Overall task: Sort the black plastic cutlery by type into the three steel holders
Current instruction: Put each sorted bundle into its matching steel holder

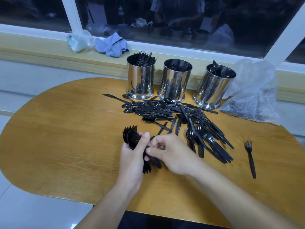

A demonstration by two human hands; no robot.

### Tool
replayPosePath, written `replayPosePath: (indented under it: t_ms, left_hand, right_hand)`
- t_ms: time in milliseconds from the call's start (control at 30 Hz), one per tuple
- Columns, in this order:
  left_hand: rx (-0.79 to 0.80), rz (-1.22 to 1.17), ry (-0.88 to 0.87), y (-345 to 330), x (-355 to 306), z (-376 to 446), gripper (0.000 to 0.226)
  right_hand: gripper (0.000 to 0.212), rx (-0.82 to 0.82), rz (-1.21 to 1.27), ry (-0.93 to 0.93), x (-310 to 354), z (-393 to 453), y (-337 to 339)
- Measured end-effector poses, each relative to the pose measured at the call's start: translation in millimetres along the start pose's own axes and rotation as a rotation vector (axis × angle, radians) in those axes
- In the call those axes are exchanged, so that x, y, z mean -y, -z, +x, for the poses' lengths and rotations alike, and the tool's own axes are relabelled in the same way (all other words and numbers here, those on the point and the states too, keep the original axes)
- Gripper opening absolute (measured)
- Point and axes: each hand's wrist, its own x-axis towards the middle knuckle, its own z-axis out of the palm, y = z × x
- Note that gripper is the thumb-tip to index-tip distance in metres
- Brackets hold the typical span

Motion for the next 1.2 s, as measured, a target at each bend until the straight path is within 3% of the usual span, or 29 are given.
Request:
replayPosePath:
  t_ms: [200,267,367,433,533,700,767,933,1200]
  left_hand:
    - [-0.054,-0.099,0.077,2,0,0,0.029]
    - [-0.068,-0.162,0.066,2,1,1,0.017]
    - [-0.007,-0.135,0.056,8,4,-1,0.021]
    - [0.050,-0.056,0.009,11,5,-1,0.029]
    - [0.101,0.045,-0.063,14,6,2,0.016]
    - [0.109,0.080,-0.052,15,7,1,0.014]
    - [0.121,0.089,-0.058,15,7,1,0.012]
    - [0.141,0.089,-0.052,15,8,2,0.024]
    - [0.122,0.074,-0.060,14,9,2,0.026]
  right_hand:
    - [0.011,-0.184,0.030,0.086,-27,-19,6]
    - [0.012,-0.336,-0.118,0.101,-42,-17,24]
    - [0.025,-0.437,-0.514,0.111,-68,1,54]
    - [0.037,-0.382,-0.751,0.138,-80,15,69]
    - [0.056,-0.298,-0.994,0.211,-83,34,80]
    - [0.071,-0.223,-1.119,0.252,-84,54,86]
    - [0.066,-0.233,-1.117,0.261,-85,57,86]
    - [0.030,-0.189,-1.077,0.337,-85,55,85]
    - [0.019,-0.078,-1.029,0.408,-83,51,71]
